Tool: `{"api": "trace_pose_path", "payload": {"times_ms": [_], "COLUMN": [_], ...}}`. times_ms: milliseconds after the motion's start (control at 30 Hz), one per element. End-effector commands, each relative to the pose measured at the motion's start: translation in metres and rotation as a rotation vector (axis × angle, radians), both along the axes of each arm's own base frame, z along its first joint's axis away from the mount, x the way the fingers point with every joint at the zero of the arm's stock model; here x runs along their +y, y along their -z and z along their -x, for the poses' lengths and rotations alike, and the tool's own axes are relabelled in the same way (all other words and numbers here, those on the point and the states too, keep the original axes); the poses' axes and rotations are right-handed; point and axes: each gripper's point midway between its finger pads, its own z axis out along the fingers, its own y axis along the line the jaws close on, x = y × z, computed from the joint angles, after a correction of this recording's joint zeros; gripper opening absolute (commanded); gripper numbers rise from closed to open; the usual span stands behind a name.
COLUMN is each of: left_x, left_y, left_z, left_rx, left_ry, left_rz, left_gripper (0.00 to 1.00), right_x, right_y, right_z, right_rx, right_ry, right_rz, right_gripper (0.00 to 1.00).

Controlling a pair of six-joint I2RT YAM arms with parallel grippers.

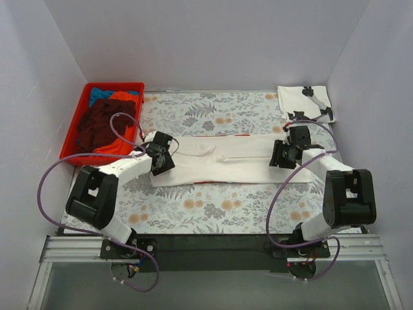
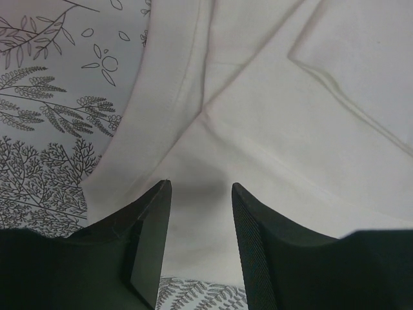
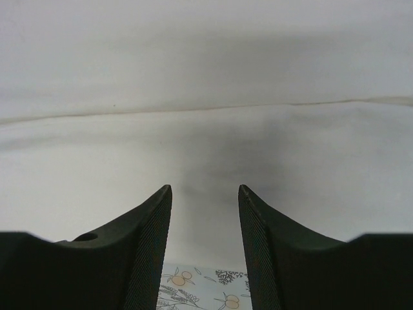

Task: Fold and stack the t-shirts
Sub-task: Fold the tshirt

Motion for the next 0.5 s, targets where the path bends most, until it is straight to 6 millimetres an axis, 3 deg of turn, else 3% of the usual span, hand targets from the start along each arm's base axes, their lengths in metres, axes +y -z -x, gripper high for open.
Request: {"api": "trace_pose_path", "payload": {"times_ms": [0, 133, 300, 333, 367, 400, 467], "left_x": [-0.002, 0.007, 0.015, 0.021, 0.024, 0.024, 0.032], "left_y": [0.009, 0.029, 0.032, 0.042, 0.043, 0.033, 0.043], "left_z": [-0.008, -0.020, -0.057, -0.060, -0.066, -0.084, -0.098], "left_rx": [0.030, 0.074, 0.086, 0.118, 0.122, 0.085, 0.111], "left_ry": [-0.017, -0.012, 0.001, 0.000, 0.016, 0.011, 0.028], "left_rz": [-0.016, -0.103, -0.179, -0.202, -0.225, -0.240, -0.292], "left_gripper": [0.41, 0.41, 0.41, 0.41, 0.42, 0.42, 0.43], "right_x": [0.002, 0.016, 0.033, 0.037, 0.047, 0.051, 0.071], "right_y": [0.011, 0.027, 0.043, 0.042, 0.045, 0.049, 0.052], "right_z": [0.019, 0.046, 0.088, 0.096, 0.111, 0.125, 0.157], "right_rx": [0.077, 0.159, 0.283, 0.300, 0.340, 0.377, 0.455], "right_ry": [0.001, -0.024, -0.092, -0.113, -0.159, -0.187, -0.292], "right_rz": [-0.017, -0.091, -0.111, -0.115, -0.108, -0.098, -0.064], "right_gripper": [0.53, 0.53, 0.52, 0.52, 0.52, 0.52, 0.51]}}
